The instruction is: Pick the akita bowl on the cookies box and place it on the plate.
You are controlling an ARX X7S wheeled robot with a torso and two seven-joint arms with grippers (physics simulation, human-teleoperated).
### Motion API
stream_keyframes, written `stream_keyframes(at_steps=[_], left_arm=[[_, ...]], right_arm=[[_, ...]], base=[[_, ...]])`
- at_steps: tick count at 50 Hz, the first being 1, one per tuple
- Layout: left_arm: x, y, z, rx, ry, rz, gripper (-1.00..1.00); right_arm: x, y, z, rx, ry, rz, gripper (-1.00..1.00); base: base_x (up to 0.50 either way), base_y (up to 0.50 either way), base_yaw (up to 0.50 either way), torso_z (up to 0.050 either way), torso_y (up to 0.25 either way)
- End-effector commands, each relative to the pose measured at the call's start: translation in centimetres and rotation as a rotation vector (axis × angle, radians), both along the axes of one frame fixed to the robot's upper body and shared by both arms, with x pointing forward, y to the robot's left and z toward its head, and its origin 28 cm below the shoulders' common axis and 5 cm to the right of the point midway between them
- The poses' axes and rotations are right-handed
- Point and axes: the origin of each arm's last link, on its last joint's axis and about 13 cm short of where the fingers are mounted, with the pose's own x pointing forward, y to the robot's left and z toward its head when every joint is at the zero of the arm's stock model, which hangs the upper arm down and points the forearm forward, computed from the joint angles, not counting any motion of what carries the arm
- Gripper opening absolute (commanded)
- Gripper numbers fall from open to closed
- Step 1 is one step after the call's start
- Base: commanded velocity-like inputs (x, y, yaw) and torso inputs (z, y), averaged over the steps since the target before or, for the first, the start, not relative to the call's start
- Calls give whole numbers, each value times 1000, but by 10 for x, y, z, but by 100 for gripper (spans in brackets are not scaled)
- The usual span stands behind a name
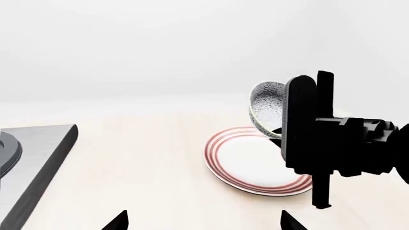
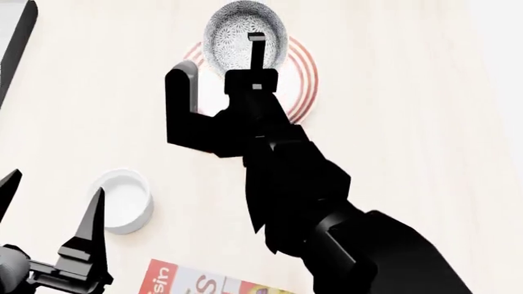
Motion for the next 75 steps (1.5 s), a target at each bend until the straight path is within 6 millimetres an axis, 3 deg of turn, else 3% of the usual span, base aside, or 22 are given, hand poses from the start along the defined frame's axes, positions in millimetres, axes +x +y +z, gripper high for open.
stream_keyframes(at_steps=[1, 20, 57, 58, 75], left_arm=[[-2, 0, 2, -8, -31, -20, 100], [-3, -2, -1, 1, -9, -16, 100], [-4, -1, -1, 2, -11, -18, 100], [-4, -1, -1, 2, -11, -18, 100], [-5, -2, 1, 4, -17, -21, 100]], right_arm=[[0, 1, -1, -17, -13, 4, -100], [1, -3, -1, -2, -8, -4, -100], [3, -6, -1, 26, 178, 32, -100], [3, -6, 2, 23, 174, 32, 100], [4, -4, 19, 8, 142, 41, 100]], base=[[0, 0, 0, 32, -205], [0, 0, 0, 7, -42], [0, 0, 0, 0, 0], [0, 0, 0, 0, 0], [0, 0, 0, 0, 0]])
